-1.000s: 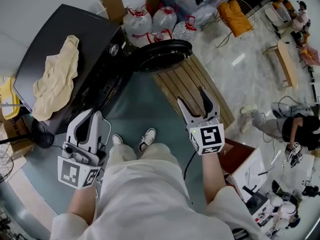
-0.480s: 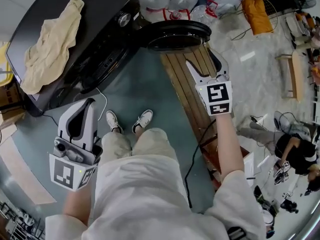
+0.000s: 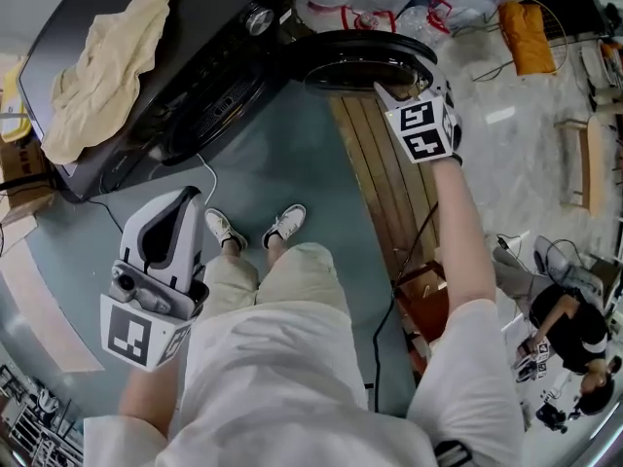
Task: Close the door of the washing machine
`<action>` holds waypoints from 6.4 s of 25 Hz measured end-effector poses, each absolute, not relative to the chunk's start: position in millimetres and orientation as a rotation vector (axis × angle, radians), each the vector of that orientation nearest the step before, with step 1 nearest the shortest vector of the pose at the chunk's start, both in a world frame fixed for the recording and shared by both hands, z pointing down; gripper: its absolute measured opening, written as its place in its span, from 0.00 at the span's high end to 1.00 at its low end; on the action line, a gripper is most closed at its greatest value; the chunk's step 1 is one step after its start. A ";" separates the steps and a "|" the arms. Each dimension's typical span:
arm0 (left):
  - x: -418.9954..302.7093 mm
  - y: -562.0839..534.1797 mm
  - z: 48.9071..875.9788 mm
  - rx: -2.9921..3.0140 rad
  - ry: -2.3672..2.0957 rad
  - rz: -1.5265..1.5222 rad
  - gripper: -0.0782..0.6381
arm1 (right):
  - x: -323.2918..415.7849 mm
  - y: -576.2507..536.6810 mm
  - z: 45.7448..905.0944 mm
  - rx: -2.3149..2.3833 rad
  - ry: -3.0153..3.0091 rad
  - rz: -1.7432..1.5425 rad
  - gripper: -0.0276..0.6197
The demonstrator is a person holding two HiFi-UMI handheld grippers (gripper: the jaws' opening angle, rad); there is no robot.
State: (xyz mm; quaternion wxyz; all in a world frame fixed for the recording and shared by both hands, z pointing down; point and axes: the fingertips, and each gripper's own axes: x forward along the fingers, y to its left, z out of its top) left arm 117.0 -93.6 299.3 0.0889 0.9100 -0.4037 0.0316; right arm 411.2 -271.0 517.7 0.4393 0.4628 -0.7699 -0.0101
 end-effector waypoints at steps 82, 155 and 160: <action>33.3 -52.6 377.5 2.621 -1.011 0.069 0.88 | 408.3 -203.4 641.2 1.135 -1.468 0.093 0.53; -95.9 -39.6 392.5 2.457 -1.240 -0.055 0.88 | 118.2 -120.5 630.3 1.446 -1.936 0.537 0.55; -106.2 -40.9 396.3 2.447 -1.278 -0.049 0.88 | 105.6 -125.1 630.8 1.463 -1.953 0.555 0.55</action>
